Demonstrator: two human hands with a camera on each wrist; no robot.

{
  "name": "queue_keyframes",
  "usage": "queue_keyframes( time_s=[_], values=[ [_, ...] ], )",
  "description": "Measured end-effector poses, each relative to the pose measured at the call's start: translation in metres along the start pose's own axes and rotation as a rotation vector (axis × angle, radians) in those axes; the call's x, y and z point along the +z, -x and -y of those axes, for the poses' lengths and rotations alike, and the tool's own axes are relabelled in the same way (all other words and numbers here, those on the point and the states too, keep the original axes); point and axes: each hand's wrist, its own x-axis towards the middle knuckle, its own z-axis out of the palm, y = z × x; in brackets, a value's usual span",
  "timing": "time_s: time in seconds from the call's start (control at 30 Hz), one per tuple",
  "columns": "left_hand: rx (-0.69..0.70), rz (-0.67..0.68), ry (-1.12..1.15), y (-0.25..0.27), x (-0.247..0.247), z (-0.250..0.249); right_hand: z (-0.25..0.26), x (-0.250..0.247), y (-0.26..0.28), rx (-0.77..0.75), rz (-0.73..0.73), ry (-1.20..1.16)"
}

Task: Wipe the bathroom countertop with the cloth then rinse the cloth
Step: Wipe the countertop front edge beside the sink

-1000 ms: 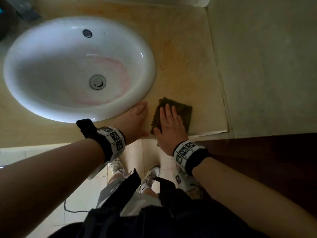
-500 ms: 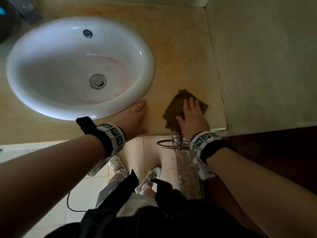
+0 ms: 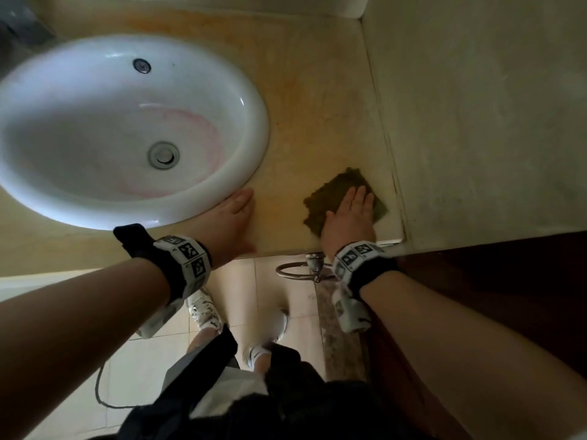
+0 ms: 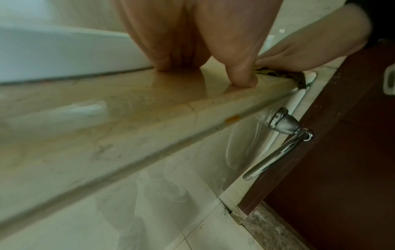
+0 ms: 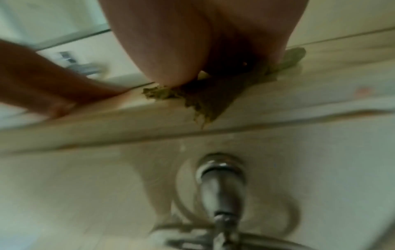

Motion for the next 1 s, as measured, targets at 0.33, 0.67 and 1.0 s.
queue_keyframes(
  time_s=[0.33,0.67,1.0],
  values=[
    [0.009,0.0,0.016,0.002,-0.004,-0.003,-0.012,0.015,0.015,-0.152,-0.06,0.028],
    [0.014,0.019,-0.067,0.001,0.0,-0.001,0.007,-0.01,-0.03,-0.087,-0.041,-0.042],
    [0.052,-0.007,-0.041,-0.027,-0.021,-0.013,0.043,-0.025,-0.023,-0.421,0.017,0.055]
  ],
)
